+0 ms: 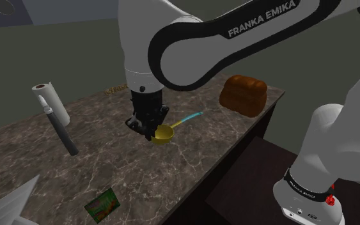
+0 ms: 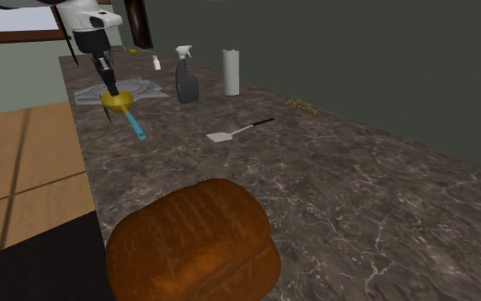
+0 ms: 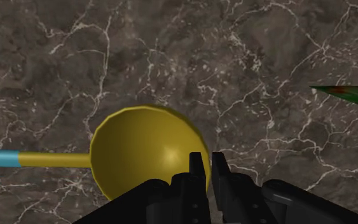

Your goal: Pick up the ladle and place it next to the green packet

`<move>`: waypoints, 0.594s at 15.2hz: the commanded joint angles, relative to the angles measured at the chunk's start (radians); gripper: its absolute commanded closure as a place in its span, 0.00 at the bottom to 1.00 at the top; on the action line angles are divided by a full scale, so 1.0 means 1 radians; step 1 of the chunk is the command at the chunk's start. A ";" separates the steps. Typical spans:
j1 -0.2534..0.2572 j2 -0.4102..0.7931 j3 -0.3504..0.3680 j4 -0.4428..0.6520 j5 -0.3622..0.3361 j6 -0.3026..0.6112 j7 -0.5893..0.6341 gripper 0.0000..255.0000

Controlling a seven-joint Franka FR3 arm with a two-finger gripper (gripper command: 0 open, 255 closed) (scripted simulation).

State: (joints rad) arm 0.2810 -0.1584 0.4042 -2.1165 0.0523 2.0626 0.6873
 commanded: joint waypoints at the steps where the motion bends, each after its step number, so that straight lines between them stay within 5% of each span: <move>1: 0.000 0.005 0.002 -0.023 -0.002 0.029 0.002 1.00; 9: 0.001 0.043 0.010 -0.096 -0.017 0.137 0.014 1.00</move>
State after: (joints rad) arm 0.2818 -0.1199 0.4130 -2.2043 0.0379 2.1862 0.7003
